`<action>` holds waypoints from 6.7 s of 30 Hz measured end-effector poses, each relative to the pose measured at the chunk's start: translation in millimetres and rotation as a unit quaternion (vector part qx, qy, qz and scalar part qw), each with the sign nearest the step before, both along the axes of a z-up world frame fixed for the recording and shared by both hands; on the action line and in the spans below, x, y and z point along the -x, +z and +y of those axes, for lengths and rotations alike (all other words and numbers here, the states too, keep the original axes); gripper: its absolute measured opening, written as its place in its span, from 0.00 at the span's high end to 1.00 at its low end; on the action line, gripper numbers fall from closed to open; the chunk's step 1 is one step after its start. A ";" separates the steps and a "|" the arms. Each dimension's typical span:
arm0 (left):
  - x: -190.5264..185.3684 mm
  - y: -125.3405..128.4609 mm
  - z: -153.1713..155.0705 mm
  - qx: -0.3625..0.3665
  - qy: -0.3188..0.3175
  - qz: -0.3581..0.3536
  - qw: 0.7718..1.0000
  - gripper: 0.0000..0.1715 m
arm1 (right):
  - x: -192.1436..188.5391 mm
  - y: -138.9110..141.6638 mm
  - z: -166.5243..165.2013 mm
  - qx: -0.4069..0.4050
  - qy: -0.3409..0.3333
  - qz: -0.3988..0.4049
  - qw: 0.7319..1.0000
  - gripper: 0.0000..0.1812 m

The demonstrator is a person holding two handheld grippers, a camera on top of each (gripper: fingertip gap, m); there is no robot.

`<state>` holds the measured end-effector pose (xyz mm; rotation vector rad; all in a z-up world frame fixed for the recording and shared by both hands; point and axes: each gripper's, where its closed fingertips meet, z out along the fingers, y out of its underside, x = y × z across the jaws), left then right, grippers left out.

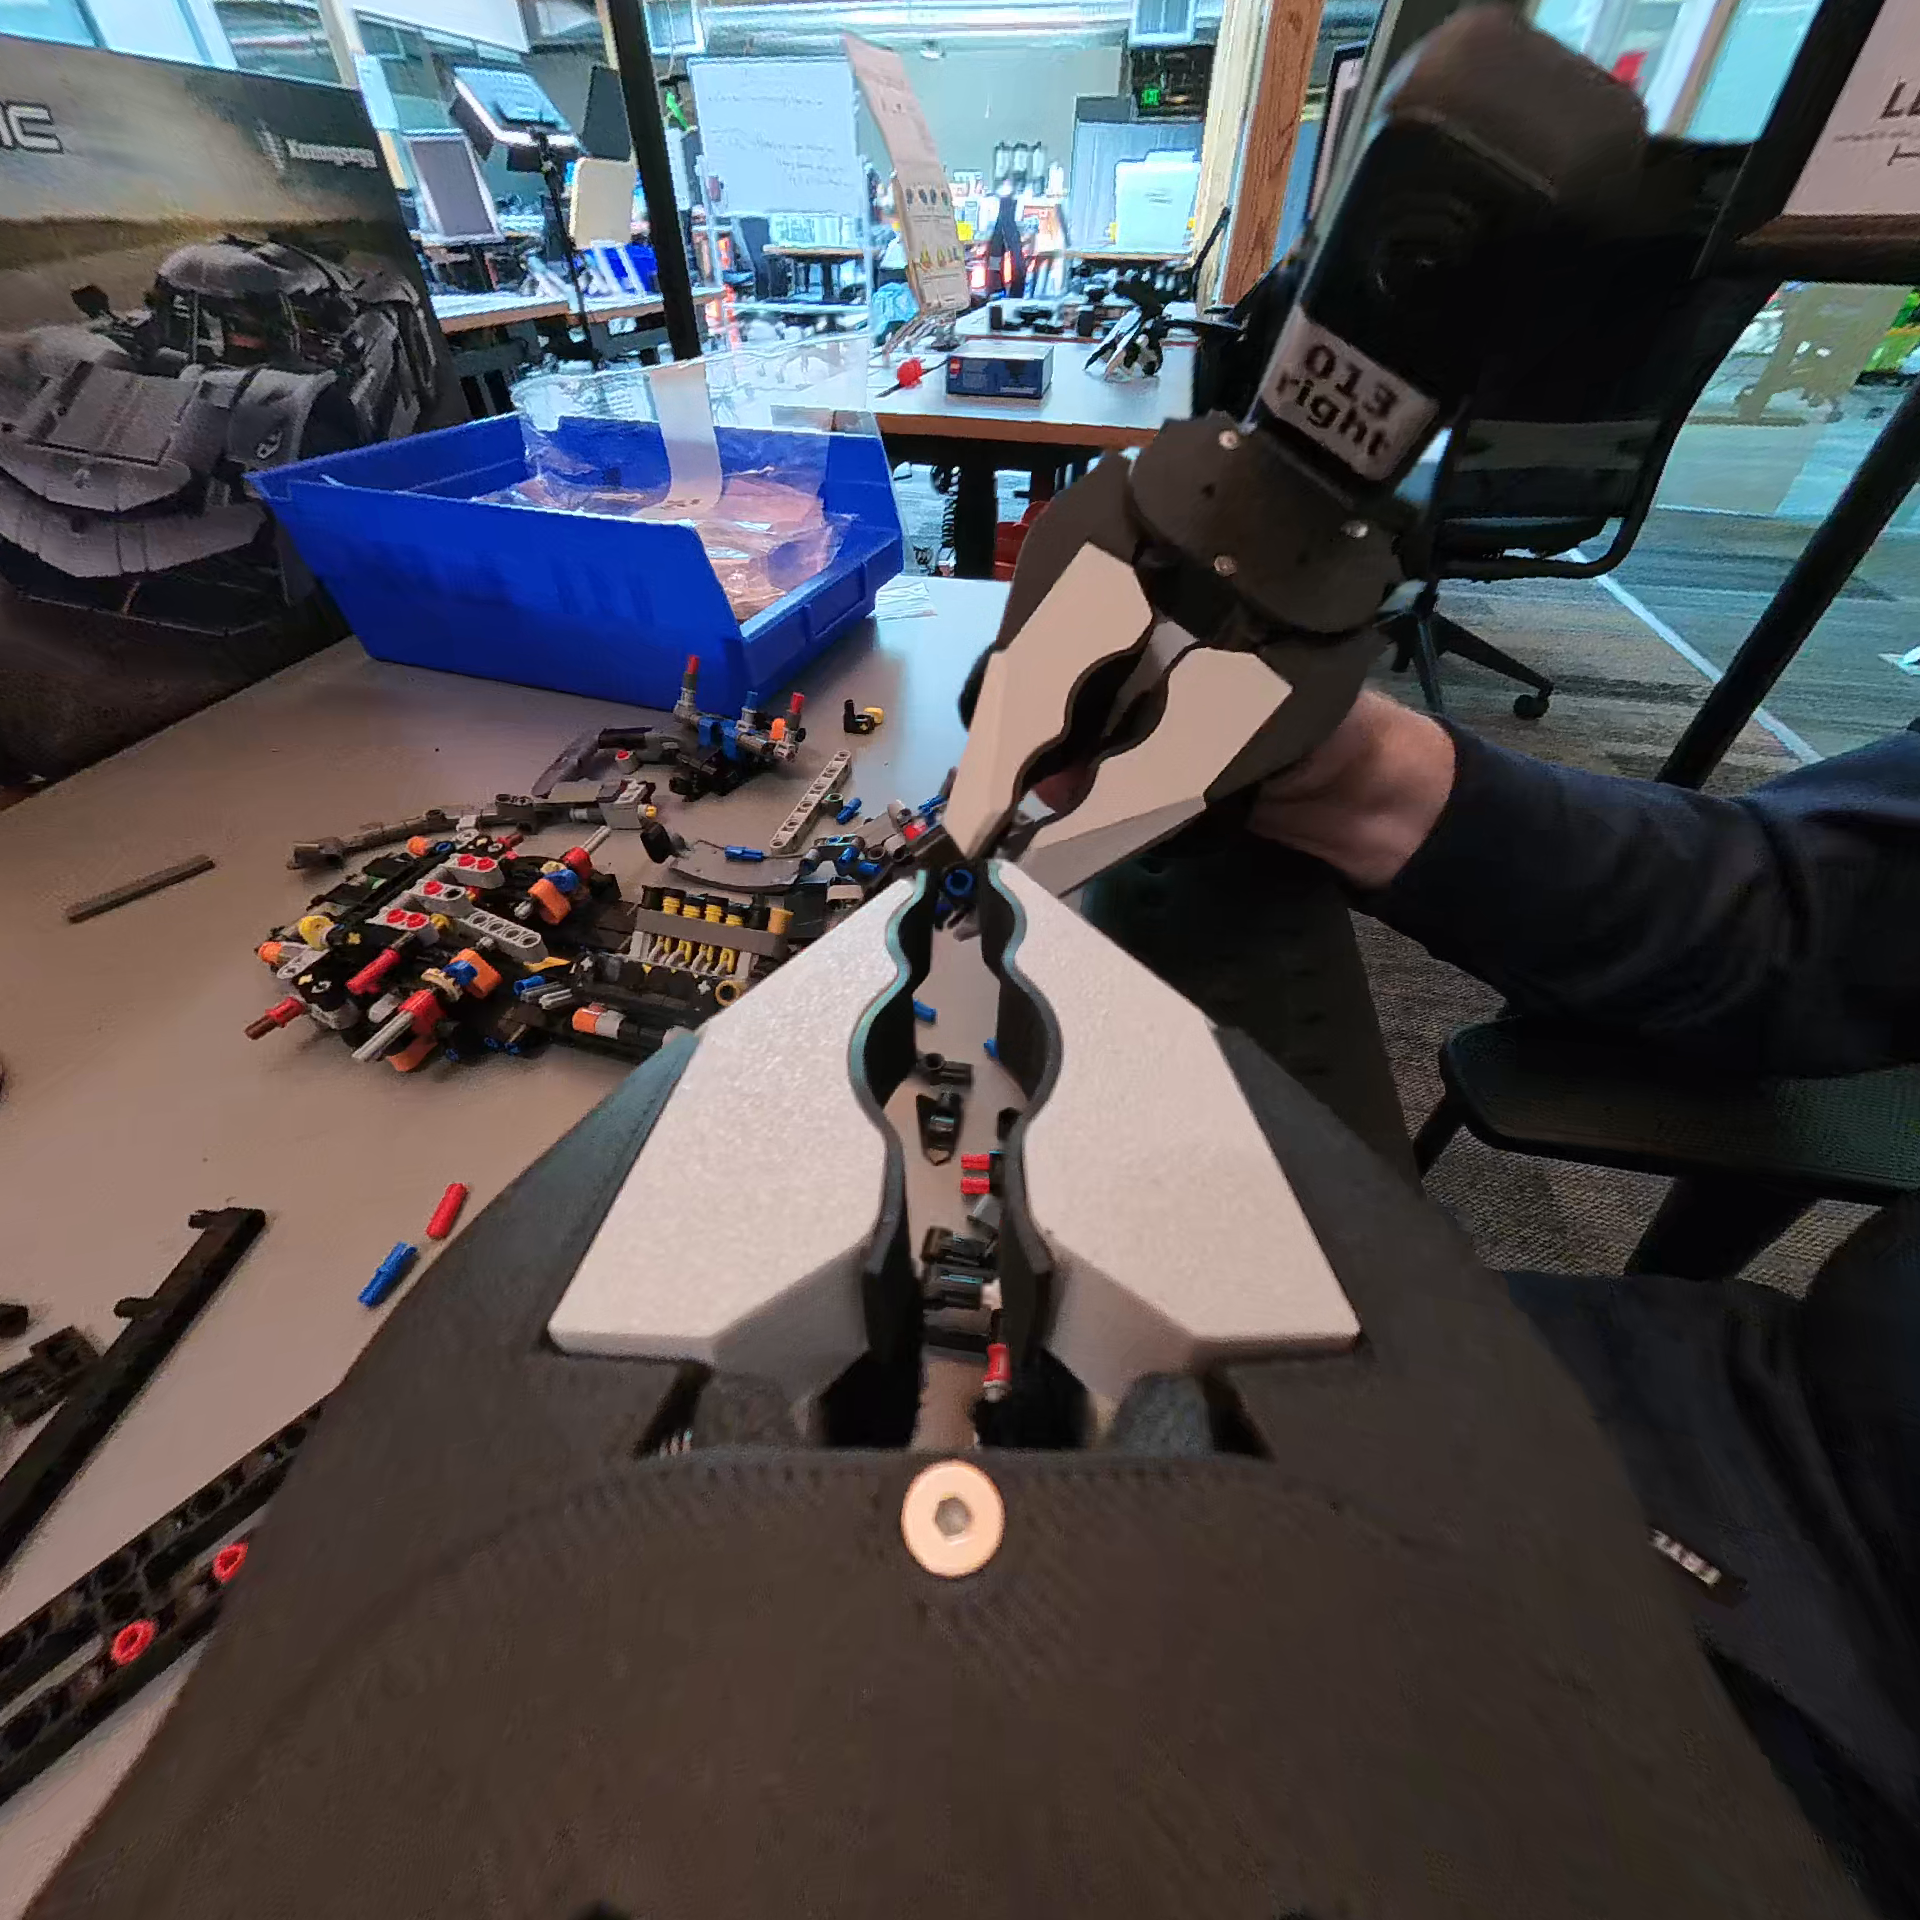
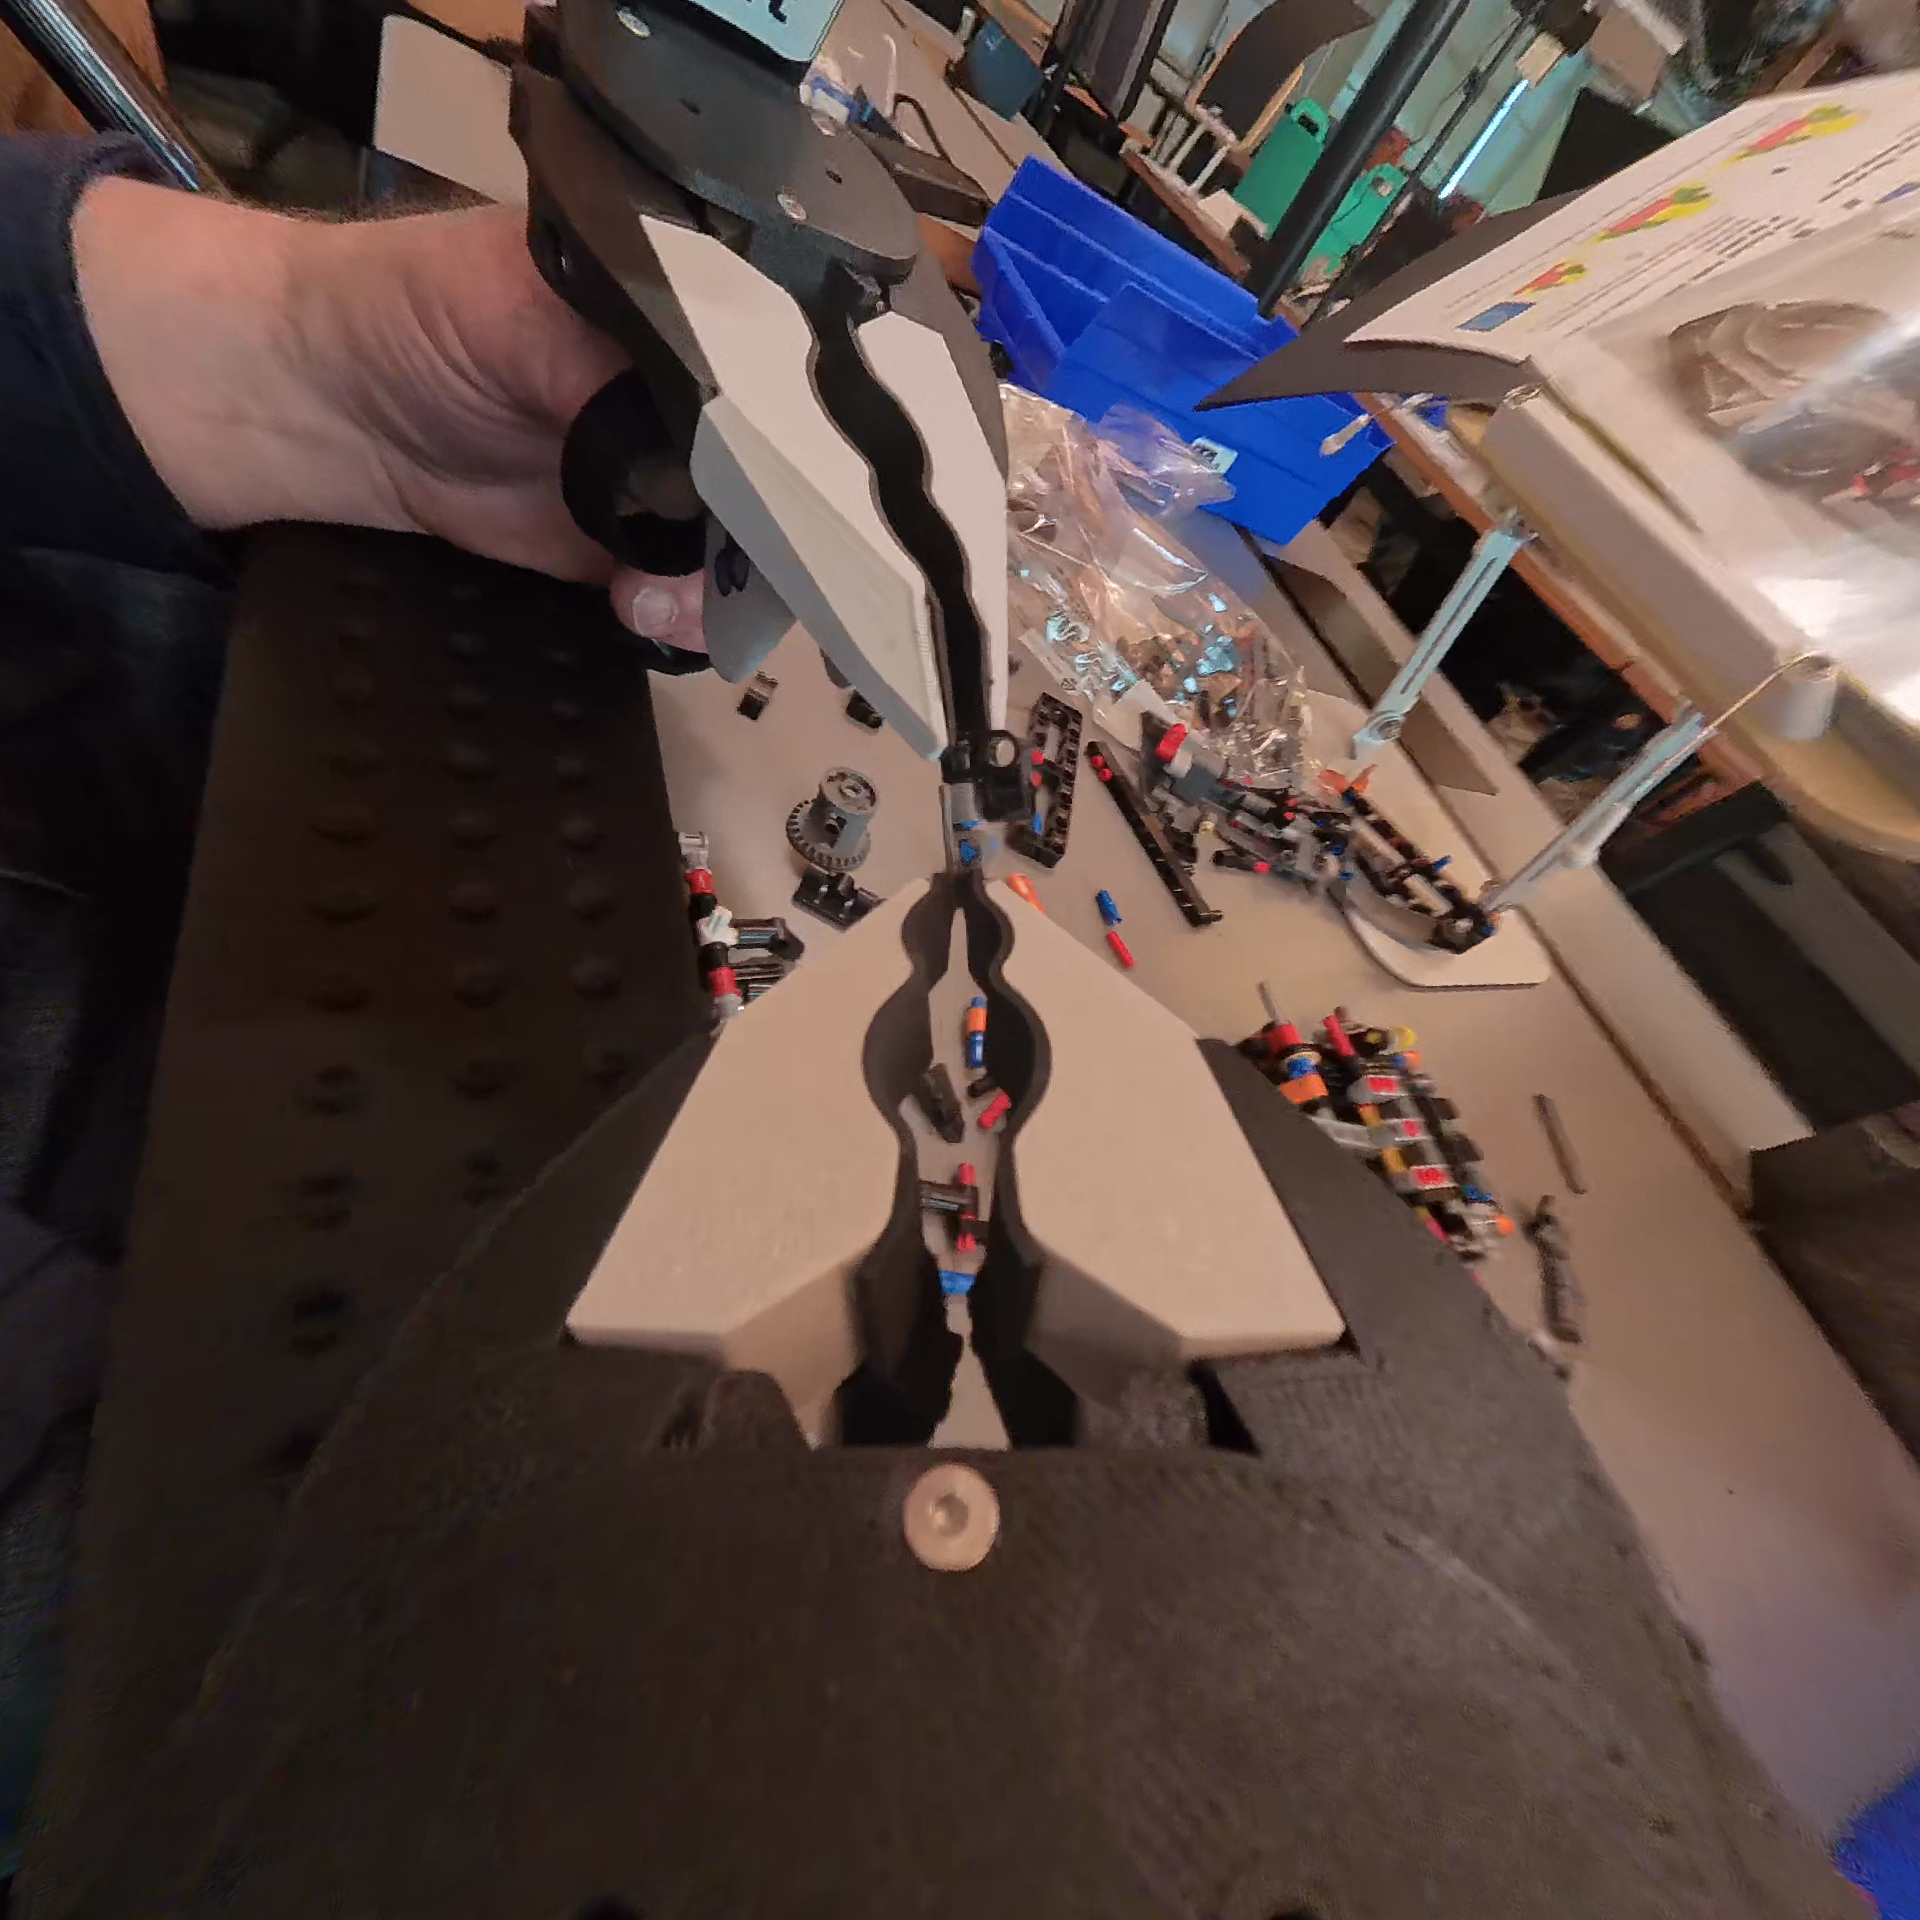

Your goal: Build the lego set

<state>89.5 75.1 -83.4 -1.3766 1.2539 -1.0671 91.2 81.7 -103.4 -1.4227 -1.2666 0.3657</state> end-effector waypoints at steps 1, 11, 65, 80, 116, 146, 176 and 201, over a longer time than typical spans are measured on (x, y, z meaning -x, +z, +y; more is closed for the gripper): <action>-0.5 -1.4 1.3 -0.005 0.006 0.004 1.000 0.97 | -0.4 -1.7 0.4 0.022 0.003 0.007 1.000 1.00; -6.1 -2.6 -6.8 -0.016 -0.017 0.005 1.000 0.90 | 4.8 -7.6 -16.0 0.161 0.076 0.058 0.982 1.00; -3.4 -1.1 15.7 0.019 0.060 -0.001 0.998 0.92 | 2.5 -9.9 1.2 0.093 0.016 0.027 0.995 0.90; -20.8 -11.1 31.1 0.000 0.134 0.033 0.990 0.93 | -4.3 -13.0 24.3 0.088 -0.077 0.018 0.993 0.89; -25.1 -13.3 33.4 0.076 0.127 0.014 0.989 0.92 | -9.6 -21.3 35.4 0.095 -0.133 -0.011 0.986 0.93; -24.2 -21.3 35.3 0.137 0.120 0.019 0.983 0.93 | -15.0 -28.4 39.9 0.078 -0.162 -0.049 0.983 0.98; -27.8 -2.1 22.1 0.090 0.085 -0.023 0.992 0.92 | -17.2 -5.6 36.5 -0.022 -0.155 -0.049 0.986 0.94; -30.7 -8.8 20.4 0.119 0.075 -0.006 0.990 0.93 | -21.2 -2.7 37.1 -0.019 -0.151 -0.035 0.988 0.97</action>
